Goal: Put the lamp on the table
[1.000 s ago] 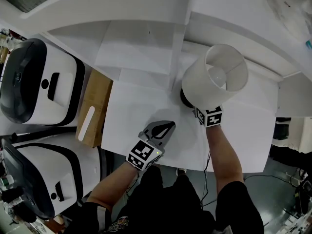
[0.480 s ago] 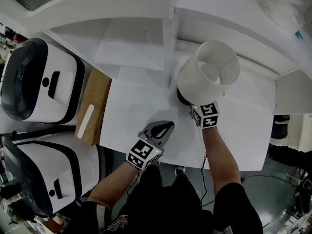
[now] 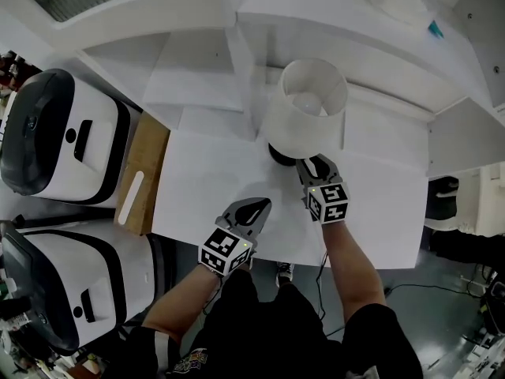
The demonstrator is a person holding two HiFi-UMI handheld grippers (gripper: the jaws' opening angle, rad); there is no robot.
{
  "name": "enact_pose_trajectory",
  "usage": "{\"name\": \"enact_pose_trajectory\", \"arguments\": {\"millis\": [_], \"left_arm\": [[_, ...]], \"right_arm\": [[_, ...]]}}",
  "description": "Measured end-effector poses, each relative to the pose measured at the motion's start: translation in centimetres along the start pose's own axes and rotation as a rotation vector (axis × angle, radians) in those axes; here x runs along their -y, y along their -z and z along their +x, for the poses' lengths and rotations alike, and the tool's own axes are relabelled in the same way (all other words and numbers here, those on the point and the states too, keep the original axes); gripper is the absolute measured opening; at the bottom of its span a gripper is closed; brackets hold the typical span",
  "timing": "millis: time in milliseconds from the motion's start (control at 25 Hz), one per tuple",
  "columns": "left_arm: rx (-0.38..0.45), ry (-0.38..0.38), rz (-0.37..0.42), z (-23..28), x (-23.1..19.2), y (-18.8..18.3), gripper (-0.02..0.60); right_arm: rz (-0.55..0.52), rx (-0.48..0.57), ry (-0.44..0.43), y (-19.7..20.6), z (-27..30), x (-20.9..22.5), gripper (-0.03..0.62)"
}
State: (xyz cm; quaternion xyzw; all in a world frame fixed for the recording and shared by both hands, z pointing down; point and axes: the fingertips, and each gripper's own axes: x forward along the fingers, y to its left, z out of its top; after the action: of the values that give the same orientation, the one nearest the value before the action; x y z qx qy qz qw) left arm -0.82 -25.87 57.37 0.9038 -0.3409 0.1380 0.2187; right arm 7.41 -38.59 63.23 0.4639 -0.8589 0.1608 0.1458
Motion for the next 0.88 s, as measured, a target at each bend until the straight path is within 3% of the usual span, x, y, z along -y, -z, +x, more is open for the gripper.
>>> {"name": "enact_pose_trajectory", "arguments": {"millis": [80, 160, 520, 880], "left_arm": [[0.005, -0.004, 0.000, 0.0, 0.8, -0.1, 0.006], [0.010, -0.008, 0.002, 0.1, 1.7, -0.1, 0.006], [0.053, -0.080, -0.045, -0.8, 5.5, -0.7, 0.006], [0.122, -0.196, -0.051, -3.0, 10.0, -1.5, 0.006]], "right_arm": [[0.010, 0.007, -0.012, 0.1, -1.8, -0.4, 0.060], [0.025, 0.005, -0.027, 0.0, -3.6, -0.7, 0.032], [0.075, 0.033, -0.105, -2.6, -11.9, -2.5, 0.026], [0.049, 0.062, -0.208, -3.9, -19.3, -4.7, 0.026]]}}
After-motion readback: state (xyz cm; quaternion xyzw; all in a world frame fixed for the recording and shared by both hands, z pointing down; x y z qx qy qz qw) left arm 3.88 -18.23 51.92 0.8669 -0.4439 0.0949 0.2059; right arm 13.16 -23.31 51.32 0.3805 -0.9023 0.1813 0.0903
